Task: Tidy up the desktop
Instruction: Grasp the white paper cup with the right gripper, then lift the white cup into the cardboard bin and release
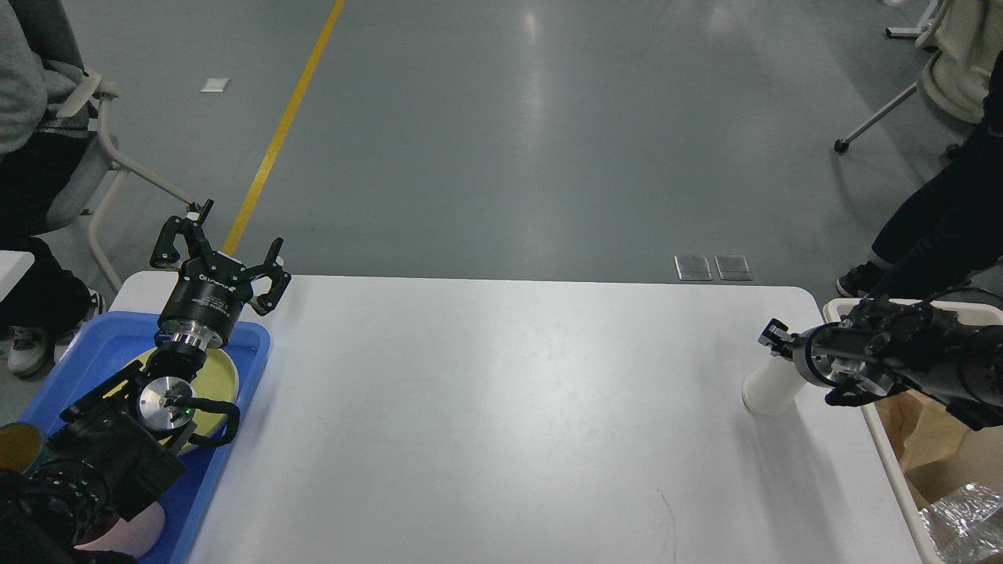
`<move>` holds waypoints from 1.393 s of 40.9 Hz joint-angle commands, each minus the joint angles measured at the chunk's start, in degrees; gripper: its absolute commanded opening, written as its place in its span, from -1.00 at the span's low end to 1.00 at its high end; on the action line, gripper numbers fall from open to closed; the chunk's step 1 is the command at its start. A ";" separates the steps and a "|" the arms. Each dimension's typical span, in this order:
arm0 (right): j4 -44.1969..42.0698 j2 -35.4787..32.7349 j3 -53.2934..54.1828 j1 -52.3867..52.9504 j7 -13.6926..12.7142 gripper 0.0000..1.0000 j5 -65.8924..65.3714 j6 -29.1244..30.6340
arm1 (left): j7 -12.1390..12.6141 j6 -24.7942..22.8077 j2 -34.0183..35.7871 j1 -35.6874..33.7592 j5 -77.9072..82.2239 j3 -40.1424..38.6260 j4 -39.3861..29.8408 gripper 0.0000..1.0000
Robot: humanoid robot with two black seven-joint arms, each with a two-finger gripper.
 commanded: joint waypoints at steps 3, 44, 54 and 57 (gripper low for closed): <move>2.47 -0.70 0.09 3.06 0.00 -1.00 -0.18 0.62 | 0.00 -0.17 0.00 0.00 0.00 0.00 0.00 1.00; -3.56 -10.11 -7.99 5.82 -0.27 -1.00 -8.27 11.52 | 0.00 -0.17 0.00 0.00 0.00 0.00 0.00 1.00; -20.01 -6.43 -7.29 -12.99 -0.71 0.99 -6.52 -1.04 | 0.00 -0.17 0.00 0.00 0.00 0.00 0.00 1.00; -20.98 -5.89 -7.29 -14.68 -0.79 1.00 -5.55 -2.19 | 0.00 -0.17 0.00 0.00 0.00 0.00 0.00 1.00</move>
